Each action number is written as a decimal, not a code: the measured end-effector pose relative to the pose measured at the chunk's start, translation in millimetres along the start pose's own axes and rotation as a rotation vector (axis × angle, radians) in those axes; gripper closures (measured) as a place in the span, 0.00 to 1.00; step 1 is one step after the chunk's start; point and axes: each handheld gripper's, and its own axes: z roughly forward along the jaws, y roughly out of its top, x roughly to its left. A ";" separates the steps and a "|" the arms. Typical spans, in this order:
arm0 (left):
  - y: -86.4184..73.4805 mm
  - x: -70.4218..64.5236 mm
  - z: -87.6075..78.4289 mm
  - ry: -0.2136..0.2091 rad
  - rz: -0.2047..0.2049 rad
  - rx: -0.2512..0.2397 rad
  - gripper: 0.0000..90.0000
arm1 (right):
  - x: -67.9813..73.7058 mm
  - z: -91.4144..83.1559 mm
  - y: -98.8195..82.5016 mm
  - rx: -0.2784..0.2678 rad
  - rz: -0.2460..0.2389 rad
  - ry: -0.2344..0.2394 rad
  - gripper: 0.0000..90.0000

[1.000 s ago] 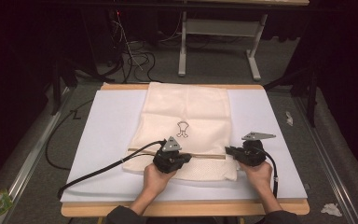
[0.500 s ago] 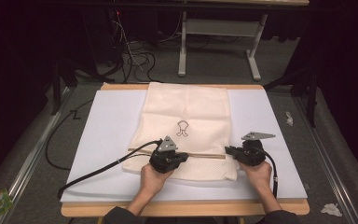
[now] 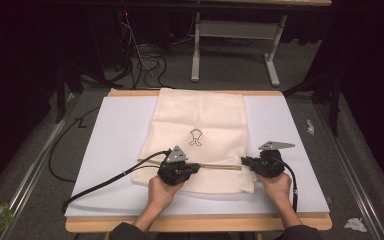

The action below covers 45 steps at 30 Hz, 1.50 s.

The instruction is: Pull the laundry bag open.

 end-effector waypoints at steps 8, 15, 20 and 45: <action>-1.7 2.7 -4.2 0.010 -0.006 -0.003 0.97 | 0.2 0.0 0.3 0.003 -0.001 -0.004 0.98; -3.2 6.2 -10.2 0.018 -0.016 -0.014 0.97 | 0.9 0.7 1.3 0.000 0.006 -0.003 0.98; -3.7 6.1 -10.1 0.016 -0.014 -0.016 0.97 | 1.2 0.6 1.8 0.003 0.001 -0.006 0.98; -7.6 11.9 -20.7 0.030 -0.031 -0.029 0.97 | 2.1 0.3 4.3 0.009 -0.006 -0.012 0.98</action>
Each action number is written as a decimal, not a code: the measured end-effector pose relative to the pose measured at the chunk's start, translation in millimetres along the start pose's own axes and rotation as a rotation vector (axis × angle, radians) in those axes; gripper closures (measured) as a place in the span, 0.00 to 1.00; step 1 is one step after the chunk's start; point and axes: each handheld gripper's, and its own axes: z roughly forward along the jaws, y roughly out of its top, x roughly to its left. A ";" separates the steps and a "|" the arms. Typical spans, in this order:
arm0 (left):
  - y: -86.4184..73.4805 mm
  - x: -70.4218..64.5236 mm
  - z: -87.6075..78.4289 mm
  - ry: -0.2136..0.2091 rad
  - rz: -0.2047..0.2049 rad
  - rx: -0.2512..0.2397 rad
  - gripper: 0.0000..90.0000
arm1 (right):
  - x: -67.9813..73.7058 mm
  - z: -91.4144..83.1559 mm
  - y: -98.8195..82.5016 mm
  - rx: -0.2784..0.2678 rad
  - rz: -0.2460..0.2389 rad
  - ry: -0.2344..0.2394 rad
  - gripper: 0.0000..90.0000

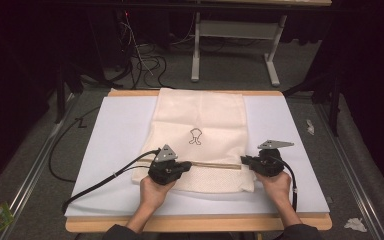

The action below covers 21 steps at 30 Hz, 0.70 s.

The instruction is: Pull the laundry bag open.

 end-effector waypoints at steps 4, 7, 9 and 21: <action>-0.2 -0.1 -0.6 0.003 0.001 -0.002 0.97 | 0.1 -0.2 0.7 0.000 -0.004 -0.002 0.98; -0.4 1.2 -2.2 0.004 -0.002 -0.002 0.97 | -0.2 0.0 0.7 -0.001 -0.001 -0.002 0.98; -0.8 1.7 -3.3 0.008 -0.003 -0.002 0.97 | 0.1 0.1 0.9 0.001 -0.003 -0.006 0.98; -2.2 5.3 -8.7 0.016 -0.012 -0.013 0.97 | -1.0 0.2 1.7 -0.004 -0.002 -0.005 0.98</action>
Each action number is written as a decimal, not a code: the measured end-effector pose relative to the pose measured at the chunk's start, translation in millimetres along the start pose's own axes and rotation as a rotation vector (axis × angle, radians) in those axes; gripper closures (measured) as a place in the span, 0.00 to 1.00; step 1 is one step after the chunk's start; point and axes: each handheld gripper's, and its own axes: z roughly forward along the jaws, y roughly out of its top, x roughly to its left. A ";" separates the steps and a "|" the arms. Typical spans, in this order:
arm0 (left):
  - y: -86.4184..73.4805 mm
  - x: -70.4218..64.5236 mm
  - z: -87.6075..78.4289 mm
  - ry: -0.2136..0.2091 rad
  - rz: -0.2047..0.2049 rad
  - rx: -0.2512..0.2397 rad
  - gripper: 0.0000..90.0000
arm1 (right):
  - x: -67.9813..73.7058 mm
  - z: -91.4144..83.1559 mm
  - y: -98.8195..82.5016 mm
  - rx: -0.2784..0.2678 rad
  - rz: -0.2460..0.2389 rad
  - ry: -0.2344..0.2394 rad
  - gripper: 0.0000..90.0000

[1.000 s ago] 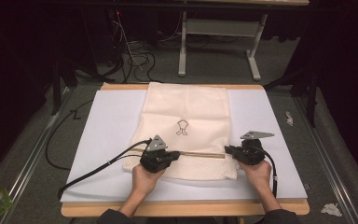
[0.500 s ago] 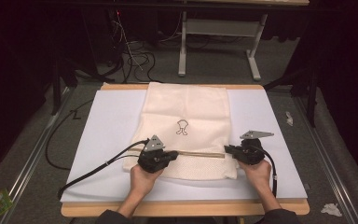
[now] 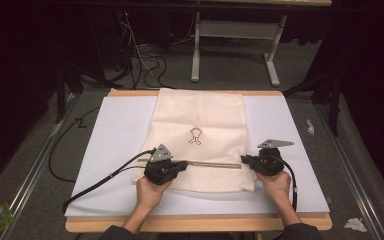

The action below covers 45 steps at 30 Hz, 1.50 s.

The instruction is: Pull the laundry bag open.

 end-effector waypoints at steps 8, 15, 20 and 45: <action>0.1 0.9 -2.4 0.006 0.002 -0.002 0.97 | -0.5 -0.4 0.1 0.001 0.004 0.001 0.98; -1.7 4.6 -7.9 0.014 -0.011 -0.010 0.97 | -1.2 -0.4 0.1 0.006 0.002 -0.005 0.98; -3.6 7.4 -11.2 0.017 -0.017 -0.010 0.97 | -1.6 -0.1 0.1 0.006 0.005 -0.006 0.98; -6.1 11.2 -22.2 0.035 -0.023 -0.022 0.97 | -4.9 0.0 0.9 0.005 0.012 -0.012 0.98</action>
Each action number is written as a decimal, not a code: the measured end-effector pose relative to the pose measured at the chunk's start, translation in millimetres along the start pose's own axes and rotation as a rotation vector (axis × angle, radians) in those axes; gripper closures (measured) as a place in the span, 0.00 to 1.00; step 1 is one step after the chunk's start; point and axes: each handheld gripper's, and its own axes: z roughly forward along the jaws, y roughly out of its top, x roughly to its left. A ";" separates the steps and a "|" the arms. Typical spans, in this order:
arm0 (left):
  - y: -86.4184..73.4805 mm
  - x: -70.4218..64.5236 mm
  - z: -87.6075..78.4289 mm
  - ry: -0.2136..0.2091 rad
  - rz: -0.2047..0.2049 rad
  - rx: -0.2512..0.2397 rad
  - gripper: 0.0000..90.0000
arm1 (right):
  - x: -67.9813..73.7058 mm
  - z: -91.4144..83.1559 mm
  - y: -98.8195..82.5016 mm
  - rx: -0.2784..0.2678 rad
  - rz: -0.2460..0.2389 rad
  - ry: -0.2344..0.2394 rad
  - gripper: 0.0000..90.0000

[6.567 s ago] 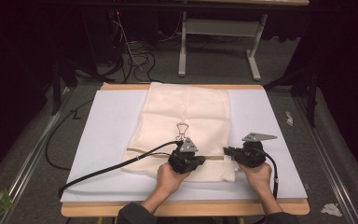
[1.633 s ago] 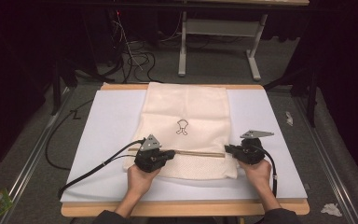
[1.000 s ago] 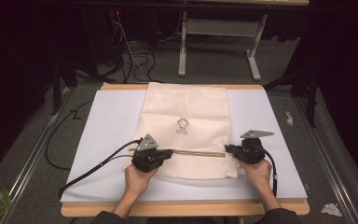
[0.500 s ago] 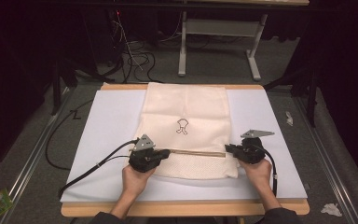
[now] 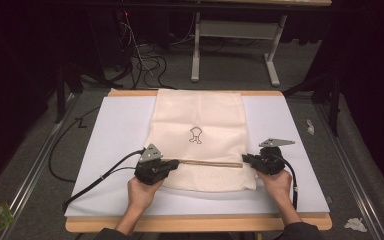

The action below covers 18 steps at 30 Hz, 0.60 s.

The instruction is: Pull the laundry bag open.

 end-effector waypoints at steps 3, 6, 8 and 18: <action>-0.3 0.4 -0.9 0.001 -0.002 -0.001 0.97 | 0.2 0.3 0.5 0.000 -0.001 0.000 0.98; -0.7 1.0 -2.1 0.006 -0.003 -0.003 0.97 | 0.0 -0.2 1.4 0.000 -0.004 -0.003 0.98; -1.2 2.2 -3.9 0.011 -0.003 -0.004 0.97 | -0.5 -0.2 1.7 -0.004 -0.004 -0.005 0.98; -4.4 7.2 -11.3 0.025 -0.017 -0.014 0.97 | -1.7 0.0 3.3 0.002 -0.005 -0.015 0.98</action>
